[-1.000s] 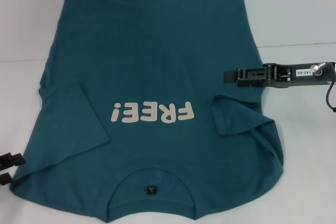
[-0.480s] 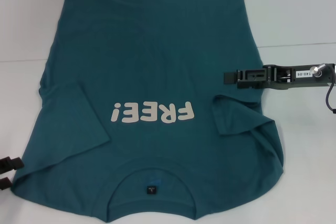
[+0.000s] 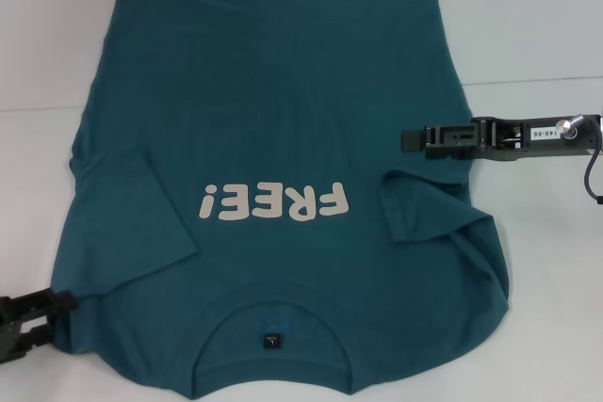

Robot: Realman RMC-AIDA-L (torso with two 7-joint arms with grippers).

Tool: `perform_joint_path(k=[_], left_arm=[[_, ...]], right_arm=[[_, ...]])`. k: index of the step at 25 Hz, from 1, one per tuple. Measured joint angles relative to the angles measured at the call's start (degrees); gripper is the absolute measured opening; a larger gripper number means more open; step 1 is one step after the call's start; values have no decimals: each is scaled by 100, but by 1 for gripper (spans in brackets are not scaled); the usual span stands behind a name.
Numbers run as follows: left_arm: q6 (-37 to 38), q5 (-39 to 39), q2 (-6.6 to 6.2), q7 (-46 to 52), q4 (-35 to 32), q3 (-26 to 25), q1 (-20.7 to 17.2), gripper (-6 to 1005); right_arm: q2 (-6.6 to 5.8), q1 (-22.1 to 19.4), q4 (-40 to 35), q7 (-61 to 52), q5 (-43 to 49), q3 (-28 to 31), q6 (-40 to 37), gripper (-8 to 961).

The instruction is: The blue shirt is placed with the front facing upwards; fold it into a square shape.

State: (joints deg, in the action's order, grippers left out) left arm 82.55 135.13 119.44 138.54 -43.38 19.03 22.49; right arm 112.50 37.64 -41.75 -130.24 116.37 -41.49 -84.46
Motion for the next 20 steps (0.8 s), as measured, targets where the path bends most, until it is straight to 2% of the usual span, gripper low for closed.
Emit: perform_joint_path(k=[8, 20], left_arm=[[257, -198, 8, -32, 45, -4, 88, 720], [4, -223, -3, -5, -263, -356, -86, 719]], right_arm=[[-1, -3, 0, 0, 0, 0, 0, 767], [-10, -9, 9, -1, 0, 9, 0, 766]])
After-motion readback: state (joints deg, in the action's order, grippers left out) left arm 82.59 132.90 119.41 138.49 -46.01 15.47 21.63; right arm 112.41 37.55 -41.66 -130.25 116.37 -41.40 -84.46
